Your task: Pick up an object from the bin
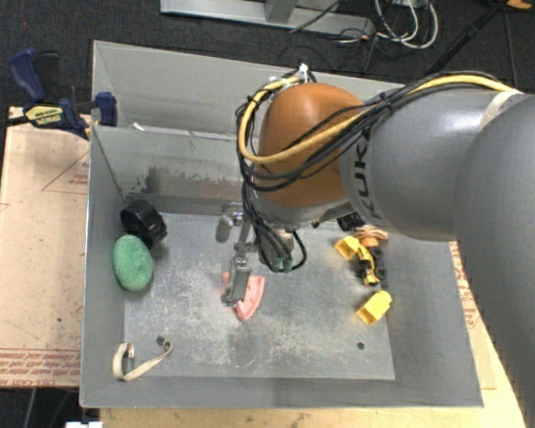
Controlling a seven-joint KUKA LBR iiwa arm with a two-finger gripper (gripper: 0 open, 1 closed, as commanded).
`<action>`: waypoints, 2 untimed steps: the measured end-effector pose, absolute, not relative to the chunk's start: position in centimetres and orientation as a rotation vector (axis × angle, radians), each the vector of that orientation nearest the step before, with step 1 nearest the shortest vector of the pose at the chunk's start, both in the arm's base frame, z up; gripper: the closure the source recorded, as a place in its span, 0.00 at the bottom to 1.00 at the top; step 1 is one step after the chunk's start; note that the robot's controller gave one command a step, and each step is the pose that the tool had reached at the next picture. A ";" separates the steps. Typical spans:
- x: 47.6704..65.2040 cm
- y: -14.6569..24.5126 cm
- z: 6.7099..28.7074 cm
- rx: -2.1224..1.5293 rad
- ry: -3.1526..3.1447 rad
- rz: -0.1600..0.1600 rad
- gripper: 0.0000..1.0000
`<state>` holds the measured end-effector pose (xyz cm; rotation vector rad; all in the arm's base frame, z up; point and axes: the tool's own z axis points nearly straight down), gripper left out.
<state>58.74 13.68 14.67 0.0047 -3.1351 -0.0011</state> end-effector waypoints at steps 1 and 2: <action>58.9 13.6 15.1 0.001 -3.142 -0.003 0.00; 60.1 12.0 13.1 0.148 -3.148 -0.008 0.00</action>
Offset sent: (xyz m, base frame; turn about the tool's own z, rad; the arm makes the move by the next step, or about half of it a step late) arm 0.0298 -0.0618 -0.0688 -0.2355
